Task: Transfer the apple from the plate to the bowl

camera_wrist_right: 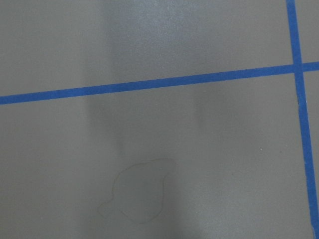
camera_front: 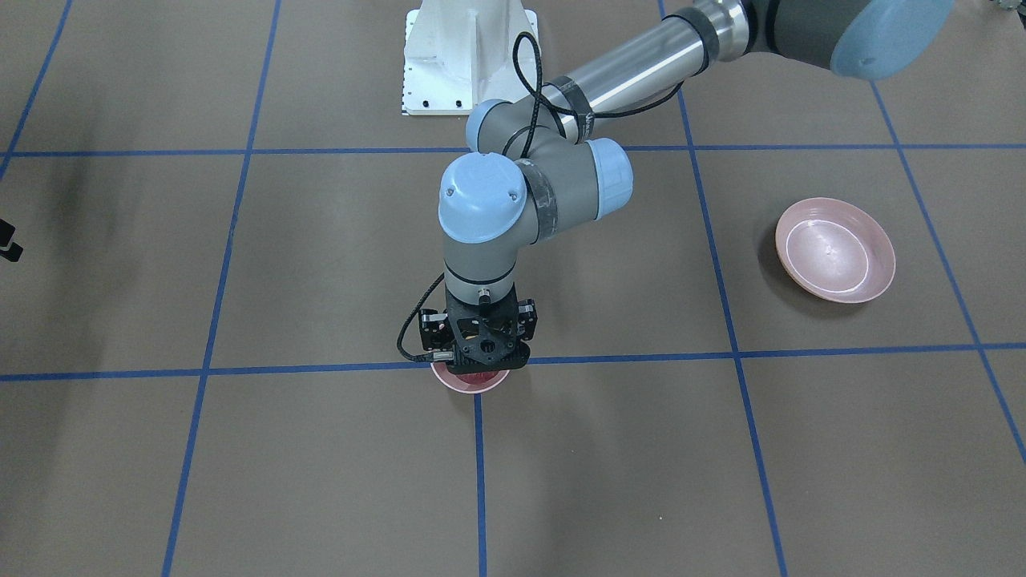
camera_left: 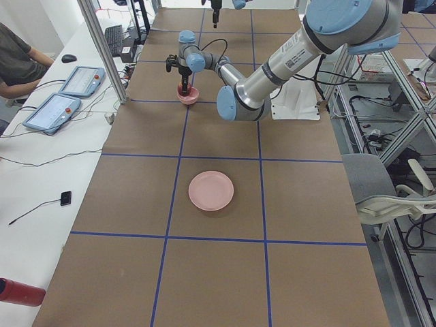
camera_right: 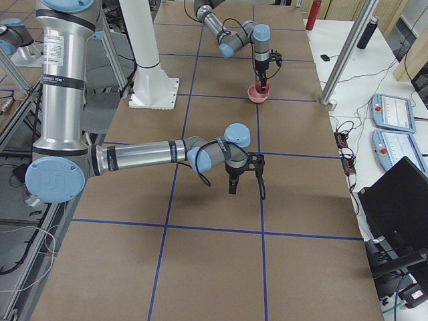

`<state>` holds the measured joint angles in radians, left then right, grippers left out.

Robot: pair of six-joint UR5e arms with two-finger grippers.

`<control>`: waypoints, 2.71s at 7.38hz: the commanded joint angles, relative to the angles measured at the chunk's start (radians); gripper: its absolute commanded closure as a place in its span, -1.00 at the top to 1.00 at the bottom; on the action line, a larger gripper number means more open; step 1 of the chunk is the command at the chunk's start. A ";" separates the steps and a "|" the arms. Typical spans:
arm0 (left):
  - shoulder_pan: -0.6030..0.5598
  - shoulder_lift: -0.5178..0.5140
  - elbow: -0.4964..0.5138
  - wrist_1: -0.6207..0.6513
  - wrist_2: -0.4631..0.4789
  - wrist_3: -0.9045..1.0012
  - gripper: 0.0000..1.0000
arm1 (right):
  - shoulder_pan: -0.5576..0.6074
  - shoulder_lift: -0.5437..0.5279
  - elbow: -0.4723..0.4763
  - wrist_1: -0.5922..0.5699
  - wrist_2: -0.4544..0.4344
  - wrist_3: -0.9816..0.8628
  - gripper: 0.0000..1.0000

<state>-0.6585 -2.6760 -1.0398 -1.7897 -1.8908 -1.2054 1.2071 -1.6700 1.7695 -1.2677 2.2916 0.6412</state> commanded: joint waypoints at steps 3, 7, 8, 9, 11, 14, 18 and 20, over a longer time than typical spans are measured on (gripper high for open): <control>0.022 -0.004 0.030 -0.003 0.002 0.012 0.91 | -0.004 0.001 -0.001 0.002 0.003 0.025 1.00; 0.020 -0.008 0.006 0.003 0.022 0.017 0.94 | -0.004 0.010 -0.002 0.001 0.000 0.025 1.00; 0.014 -0.002 -0.047 0.028 0.018 0.017 0.94 | -0.004 0.010 -0.002 0.001 0.000 0.025 1.00; -0.004 0.014 -0.140 0.127 0.015 0.030 0.94 | -0.004 0.010 -0.002 0.001 -0.001 0.025 1.00; -0.047 0.370 -0.599 0.181 0.012 0.188 0.94 | -0.004 0.015 -0.005 0.001 -0.004 0.025 1.00; -0.287 0.748 -0.862 0.171 -0.190 0.558 0.94 | -0.004 0.016 -0.004 0.001 -0.004 0.025 1.00; -0.691 1.084 -0.809 0.167 -0.363 1.148 0.94 | 0.038 0.001 0.039 -0.001 0.009 0.021 1.00; -0.711 1.169 -0.804 0.115 -0.401 1.137 0.95 | 0.074 0.007 0.088 -0.065 0.048 0.005 1.00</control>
<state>-1.3521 -1.5504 -1.8442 -1.6457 -2.2622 -0.0713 1.2654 -1.6627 1.8331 -1.2993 2.3261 0.6570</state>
